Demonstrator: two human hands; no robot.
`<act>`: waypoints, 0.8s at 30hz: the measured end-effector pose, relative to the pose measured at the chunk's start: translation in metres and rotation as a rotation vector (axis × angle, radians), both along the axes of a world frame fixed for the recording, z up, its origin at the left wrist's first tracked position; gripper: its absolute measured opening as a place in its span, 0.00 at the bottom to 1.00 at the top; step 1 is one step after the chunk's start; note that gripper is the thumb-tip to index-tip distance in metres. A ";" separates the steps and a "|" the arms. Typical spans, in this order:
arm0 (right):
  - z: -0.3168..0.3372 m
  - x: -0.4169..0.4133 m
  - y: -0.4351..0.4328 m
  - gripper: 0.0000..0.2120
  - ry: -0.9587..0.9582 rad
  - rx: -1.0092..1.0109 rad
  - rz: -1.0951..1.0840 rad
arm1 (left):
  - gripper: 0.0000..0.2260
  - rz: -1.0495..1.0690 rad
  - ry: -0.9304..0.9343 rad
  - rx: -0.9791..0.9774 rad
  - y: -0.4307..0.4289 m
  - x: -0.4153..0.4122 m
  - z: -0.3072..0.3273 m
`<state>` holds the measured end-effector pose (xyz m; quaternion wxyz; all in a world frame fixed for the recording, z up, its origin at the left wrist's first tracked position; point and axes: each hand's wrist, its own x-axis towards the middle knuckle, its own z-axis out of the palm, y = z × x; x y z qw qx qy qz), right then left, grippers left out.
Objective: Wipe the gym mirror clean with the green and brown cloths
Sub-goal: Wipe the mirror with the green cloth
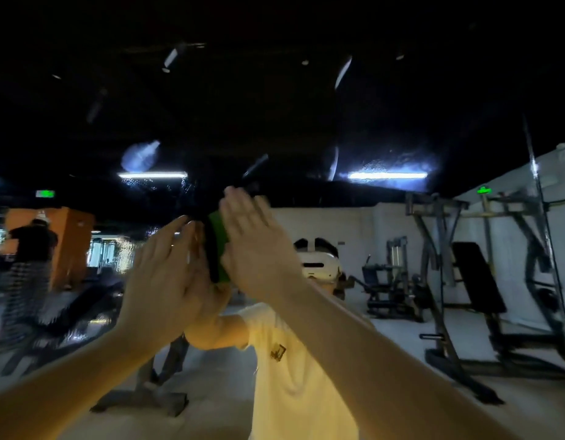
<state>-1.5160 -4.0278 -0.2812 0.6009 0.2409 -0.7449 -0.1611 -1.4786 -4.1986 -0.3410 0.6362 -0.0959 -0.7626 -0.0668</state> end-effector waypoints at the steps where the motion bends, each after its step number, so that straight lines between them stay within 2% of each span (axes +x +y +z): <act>1: 0.006 -0.004 0.023 0.33 0.025 -0.050 -0.010 | 0.32 -0.006 0.001 -0.011 0.010 -0.004 0.005; 5: 0.024 -0.008 0.134 0.33 0.086 -0.260 -0.090 | 0.35 0.064 0.047 -0.088 0.052 -0.031 0.020; 9: 0.024 -0.003 0.247 0.33 0.043 -0.490 -0.144 | 0.36 0.088 0.080 -0.072 0.072 -0.046 0.022; 11: 0.024 -0.002 0.264 0.33 0.010 -0.627 -0.151 | 0.37 0.097 0.088 -0.076 0.071 -0.047 0.020; 14: 0.039 -0.002 0.223 0.31 -0.002 -0.784 -0.160 | 0.38 0.078 0.073 -0.101 0.063 -0.045 0.021; 16: 0.053 -0.003 0.174 0.31 0.028 -0.729 -0.165 | 0.38 0.066 0.071 -0.140 0.052 -0.041 0.022; 19: 0.073 -0.004 0.090 0.33 0.059 -0.545 -0.145 | 0.35 0.071 0.078 -0.169 0.024 -0.032 0.024; 24: 0.064 -0.004 -0.042 0.34 0.017 -0.227 0.000 | 0.30 0.095 0.115 -0.063 -0.028 -0.015 0.025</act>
